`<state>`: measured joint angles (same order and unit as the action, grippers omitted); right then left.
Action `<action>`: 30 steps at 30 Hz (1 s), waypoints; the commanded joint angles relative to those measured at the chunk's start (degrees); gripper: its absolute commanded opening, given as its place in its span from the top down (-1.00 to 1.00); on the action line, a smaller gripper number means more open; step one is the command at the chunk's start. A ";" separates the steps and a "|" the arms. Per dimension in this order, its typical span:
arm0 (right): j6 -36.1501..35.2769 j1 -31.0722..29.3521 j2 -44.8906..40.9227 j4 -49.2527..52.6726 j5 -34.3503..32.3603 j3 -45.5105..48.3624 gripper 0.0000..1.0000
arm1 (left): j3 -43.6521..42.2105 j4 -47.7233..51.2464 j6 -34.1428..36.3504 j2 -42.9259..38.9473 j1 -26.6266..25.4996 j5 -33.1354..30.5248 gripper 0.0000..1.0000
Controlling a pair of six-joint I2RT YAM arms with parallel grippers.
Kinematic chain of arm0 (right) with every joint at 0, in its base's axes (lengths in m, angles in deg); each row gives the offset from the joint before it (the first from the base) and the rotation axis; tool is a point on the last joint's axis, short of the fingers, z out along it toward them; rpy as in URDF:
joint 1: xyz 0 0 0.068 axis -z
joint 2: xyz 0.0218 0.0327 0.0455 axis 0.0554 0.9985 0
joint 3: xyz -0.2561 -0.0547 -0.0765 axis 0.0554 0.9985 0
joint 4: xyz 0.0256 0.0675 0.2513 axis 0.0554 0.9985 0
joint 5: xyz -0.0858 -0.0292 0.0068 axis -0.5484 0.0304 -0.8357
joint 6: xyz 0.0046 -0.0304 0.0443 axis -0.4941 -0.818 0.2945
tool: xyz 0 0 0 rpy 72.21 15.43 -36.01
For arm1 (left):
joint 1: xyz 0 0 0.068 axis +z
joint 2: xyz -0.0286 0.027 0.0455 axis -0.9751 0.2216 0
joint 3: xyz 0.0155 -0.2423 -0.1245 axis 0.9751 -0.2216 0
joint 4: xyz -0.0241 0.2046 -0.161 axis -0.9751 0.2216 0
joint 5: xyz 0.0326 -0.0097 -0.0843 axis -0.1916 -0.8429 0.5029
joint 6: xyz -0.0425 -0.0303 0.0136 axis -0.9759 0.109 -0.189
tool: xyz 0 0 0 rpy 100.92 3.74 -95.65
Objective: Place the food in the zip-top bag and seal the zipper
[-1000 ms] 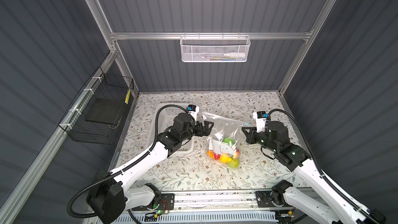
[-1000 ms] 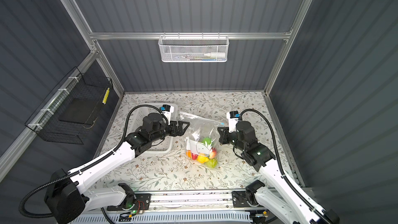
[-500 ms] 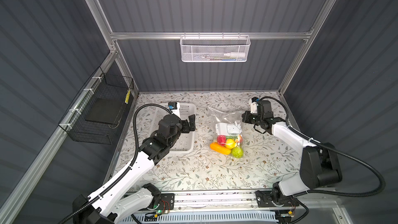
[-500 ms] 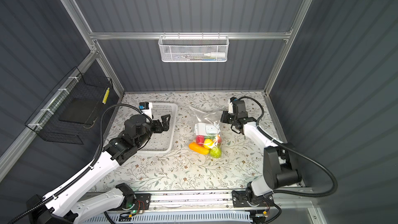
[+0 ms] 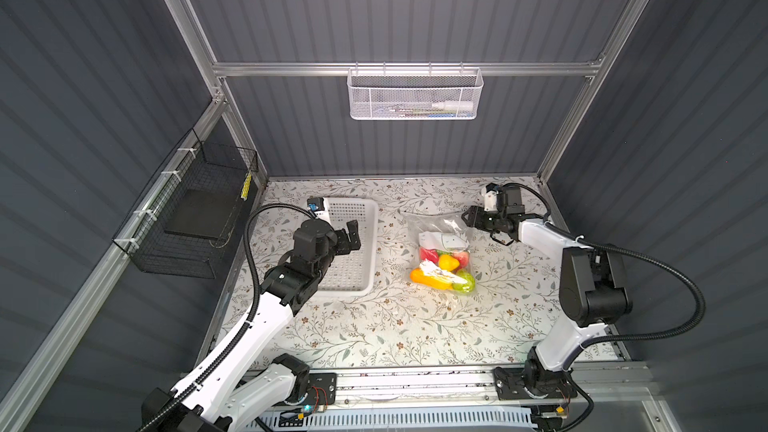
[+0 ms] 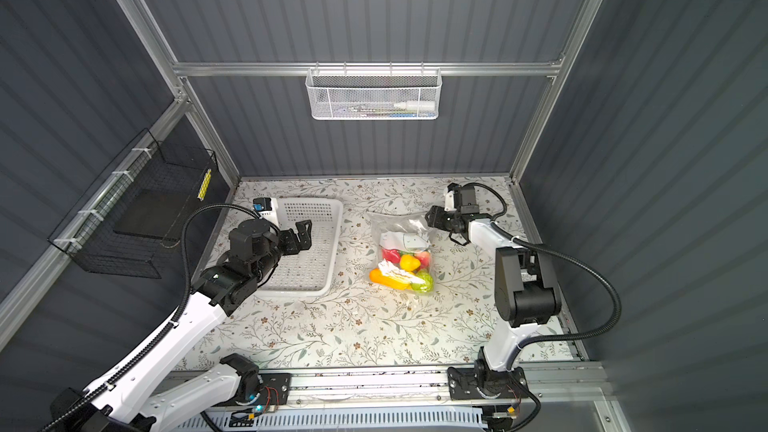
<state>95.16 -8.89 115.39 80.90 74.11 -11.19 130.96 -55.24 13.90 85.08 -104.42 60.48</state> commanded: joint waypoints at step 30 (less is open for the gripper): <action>-19.03 2.09 -19.58 -36.62 -22.62 36.77 -0.98 | -16.53 -36.91 14.60 17.57 22.81 21.80 -0.99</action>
<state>78.99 -6.95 96.31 49.99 52.98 24.29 116.16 -85.69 25.79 100.90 -81.38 78.54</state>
